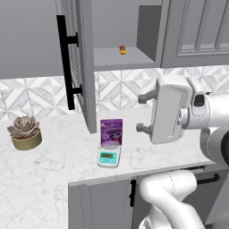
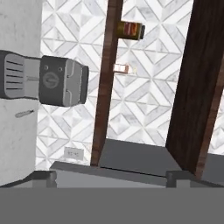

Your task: Pick the cereal and place it on the digital scale for weighing, and close the cabinet.

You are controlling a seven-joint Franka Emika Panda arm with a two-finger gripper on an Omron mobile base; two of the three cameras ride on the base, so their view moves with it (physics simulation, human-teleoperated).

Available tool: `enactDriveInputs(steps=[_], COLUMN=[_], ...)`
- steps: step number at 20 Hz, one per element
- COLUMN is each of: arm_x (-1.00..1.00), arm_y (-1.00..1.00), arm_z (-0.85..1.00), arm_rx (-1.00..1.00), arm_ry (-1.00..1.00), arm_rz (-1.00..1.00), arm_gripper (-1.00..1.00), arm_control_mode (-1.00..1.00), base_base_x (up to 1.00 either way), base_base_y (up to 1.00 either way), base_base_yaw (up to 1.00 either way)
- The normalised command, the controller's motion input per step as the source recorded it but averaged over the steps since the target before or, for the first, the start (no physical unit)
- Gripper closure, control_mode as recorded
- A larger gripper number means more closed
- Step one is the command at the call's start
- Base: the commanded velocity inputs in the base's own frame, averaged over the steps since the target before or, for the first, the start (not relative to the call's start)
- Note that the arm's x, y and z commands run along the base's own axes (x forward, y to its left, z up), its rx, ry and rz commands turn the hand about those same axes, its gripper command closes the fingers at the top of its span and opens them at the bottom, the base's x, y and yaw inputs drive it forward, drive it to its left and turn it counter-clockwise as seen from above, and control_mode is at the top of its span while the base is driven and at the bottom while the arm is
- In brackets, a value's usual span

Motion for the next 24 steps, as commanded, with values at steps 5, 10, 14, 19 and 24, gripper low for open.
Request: enactDriveInputs(steps=[5, 10, 14, 19, 24], arm_x=[-0.77, -1.0, -1.0, -0.4, 0.2], arm_y=[0.97, 0.92, 0.66, 0.77, 0.76], arm_z=[-0.68, -0.69, -0.62, -0.95, -1.0], arm_rx=[0.21, 0.35, 0.38, 0.41, 0.43], arm_ry=[-0.16, -0.23, -0.28, -0.25, -0.13], arm_rz=[-0.18, -0.26, -0.36, -0.24, -0.09], arm_gripper=[-1.0, -1.0, -1.0, -1.0, -1.0], arm_control_mode=[-1.0, -1.0, -1.0, -1.0, -1.0], base_base_x=[0.0, 0.0, 0.0, 0.0, 0.0], base_base_y=[0.0, 0.0, 0.0, 0.0, 0.0], base_base_yaw=[0.0, 0.0, 0.0, 0.0, 0.0])
